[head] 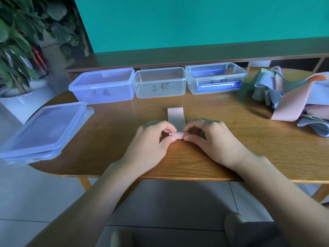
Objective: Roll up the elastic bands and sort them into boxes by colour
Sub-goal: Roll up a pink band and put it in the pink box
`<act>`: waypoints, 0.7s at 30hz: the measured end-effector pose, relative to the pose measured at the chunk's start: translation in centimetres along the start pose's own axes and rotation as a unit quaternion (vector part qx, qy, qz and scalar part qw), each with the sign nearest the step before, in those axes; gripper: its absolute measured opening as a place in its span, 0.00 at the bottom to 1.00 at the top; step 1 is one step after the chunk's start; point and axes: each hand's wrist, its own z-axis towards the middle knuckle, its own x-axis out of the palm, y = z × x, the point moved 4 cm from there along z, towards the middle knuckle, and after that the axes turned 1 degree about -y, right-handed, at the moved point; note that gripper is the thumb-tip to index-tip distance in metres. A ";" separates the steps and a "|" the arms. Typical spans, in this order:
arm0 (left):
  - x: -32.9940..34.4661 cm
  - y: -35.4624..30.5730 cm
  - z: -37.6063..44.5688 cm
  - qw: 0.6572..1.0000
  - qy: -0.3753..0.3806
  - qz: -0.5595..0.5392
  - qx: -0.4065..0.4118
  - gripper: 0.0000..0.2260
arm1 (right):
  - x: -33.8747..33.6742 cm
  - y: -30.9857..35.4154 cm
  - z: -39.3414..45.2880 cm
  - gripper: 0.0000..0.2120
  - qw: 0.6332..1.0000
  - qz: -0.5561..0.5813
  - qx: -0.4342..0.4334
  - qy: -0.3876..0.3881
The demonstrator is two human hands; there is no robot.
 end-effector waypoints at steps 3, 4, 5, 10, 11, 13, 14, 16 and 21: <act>-0.2 -0.4 -1.0 1.000 0.001 0.006 0.012 0.04 | -0.3 0.3 -1.1 0.03 1.000 0.010 -0.011 0.006; -0.2 -0.5 -1.3 1.000 0.002 0.009 0.015 0.04 | -0.3 0.5 -1.3 0.03 1.000 0.009 -0.015 0.007; -0.2 -0.5 -1.4 1.000 0.004 0.012 0.016 0.04 | -0.3 0.5 -1.5 0.04 1.000 0.006 -0.019 0.007; 0.1 -0.4 -1.3 0.999 0.000 0.036 0.019 0.05 | -0.2 0.0 -1.1 0.07 1.000 -0.004 -0.009 -0.017; 0.2 -0.3 -1.2 0.999 -0.005 0.040 0.020 0.05 | -0.1 0.0 -1.0 0.08 1.000 -0.006 -0.005 -0.021; 0.2 -0.2 -1.0 0.999 -0.016 0.037 0.021 0.07 | 0.0 0.1 -0.6 0.07 0.999 -0.003 -0.009 -0.031; 0.2 -0.1 -0.9 0.999 -0.021 0.034 0.023 0.07 | 0.1 0.3 -0.5 0.06 0.999 0.001 -0.015 -0.034; 0.4 0.1 -0.6 0.999 -0.026 0.033 0.023 0.07 | 0.2 0.7 -0.2 0.04 0.999 0.003 -0.029 -0.030; 0.2 0.4 0.4 0.999 -0.051 0.008 0.019 0.06 | 0.5 0.2 0.6 0.03 1.000 0.014 -0.021 -0.012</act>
